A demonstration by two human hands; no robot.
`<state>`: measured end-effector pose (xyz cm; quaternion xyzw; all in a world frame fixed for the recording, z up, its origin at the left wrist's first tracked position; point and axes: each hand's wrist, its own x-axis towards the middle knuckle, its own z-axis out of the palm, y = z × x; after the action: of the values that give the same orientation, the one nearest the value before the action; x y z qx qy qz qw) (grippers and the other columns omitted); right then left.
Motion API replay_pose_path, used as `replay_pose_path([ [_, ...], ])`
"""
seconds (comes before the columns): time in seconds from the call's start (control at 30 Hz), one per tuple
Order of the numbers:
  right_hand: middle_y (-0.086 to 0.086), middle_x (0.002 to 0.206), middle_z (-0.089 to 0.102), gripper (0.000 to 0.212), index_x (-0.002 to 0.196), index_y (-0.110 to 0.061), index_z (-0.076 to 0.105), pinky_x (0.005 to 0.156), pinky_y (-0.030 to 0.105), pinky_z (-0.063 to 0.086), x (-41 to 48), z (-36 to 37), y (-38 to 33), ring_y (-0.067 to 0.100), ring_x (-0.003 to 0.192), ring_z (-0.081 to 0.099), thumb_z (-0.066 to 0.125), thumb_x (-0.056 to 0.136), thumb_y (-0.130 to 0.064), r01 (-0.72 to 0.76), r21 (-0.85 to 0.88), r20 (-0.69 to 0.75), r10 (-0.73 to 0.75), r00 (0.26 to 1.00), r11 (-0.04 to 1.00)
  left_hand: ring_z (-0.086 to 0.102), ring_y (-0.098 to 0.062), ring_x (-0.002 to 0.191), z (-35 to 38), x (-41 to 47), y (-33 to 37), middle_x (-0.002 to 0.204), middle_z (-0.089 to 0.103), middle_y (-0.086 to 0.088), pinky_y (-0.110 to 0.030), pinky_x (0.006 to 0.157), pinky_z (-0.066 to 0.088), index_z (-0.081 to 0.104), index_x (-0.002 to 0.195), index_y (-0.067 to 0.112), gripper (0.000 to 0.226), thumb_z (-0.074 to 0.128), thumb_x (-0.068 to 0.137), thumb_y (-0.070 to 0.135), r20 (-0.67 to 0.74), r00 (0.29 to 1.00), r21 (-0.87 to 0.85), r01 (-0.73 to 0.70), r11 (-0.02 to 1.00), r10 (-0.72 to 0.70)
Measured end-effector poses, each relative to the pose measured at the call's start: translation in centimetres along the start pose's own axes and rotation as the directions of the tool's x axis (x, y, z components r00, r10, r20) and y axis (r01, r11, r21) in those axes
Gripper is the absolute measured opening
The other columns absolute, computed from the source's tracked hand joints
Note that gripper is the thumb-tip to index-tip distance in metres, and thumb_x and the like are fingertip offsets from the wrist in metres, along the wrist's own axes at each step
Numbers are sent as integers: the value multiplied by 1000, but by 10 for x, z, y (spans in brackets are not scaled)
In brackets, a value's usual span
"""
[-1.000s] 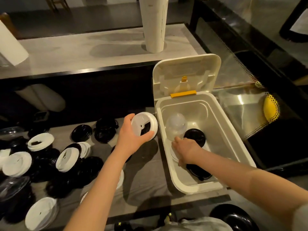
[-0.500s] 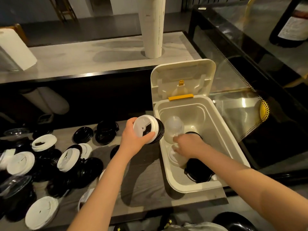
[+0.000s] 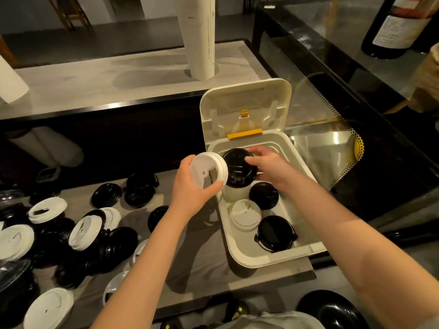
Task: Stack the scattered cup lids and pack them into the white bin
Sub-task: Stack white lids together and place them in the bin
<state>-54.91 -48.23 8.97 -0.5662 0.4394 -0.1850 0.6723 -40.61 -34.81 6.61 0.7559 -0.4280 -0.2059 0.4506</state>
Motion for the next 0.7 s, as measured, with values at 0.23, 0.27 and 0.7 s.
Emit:
replay_pose_path([
  [0.23,3,93,56,24,108,-16,57,63,26,43,3,-51,16,19,83,55,63,85,-10,7,-765,-151,-190,970,645,30,-12,128,4,3,7,143,23,1,-18,96,24,25,144,18,87,76,75,33,103,993,198,-79,977,60],
  [0.27,4,97,56,25,109,-17,57,66,27,43,8,-52,20,20,86,55,61,86,-10,-32,-827,-162,-182,970,561,29,-12,128,6,4,7,143,23,0,-17,95,23,25,144,18,87,76,75,33,112,992,204,-82,976,60],
  [0.7,12,123,58,31,117,-10,62,84,30,44,90,-36,50,29,110,56,50,89,-1,-51,-955,5,187,982,293,20,5,113,12,9,11,146,21,5,-14,95,21,19,147,20,93,75,75,37,156,988,216,-53,975,19],
])
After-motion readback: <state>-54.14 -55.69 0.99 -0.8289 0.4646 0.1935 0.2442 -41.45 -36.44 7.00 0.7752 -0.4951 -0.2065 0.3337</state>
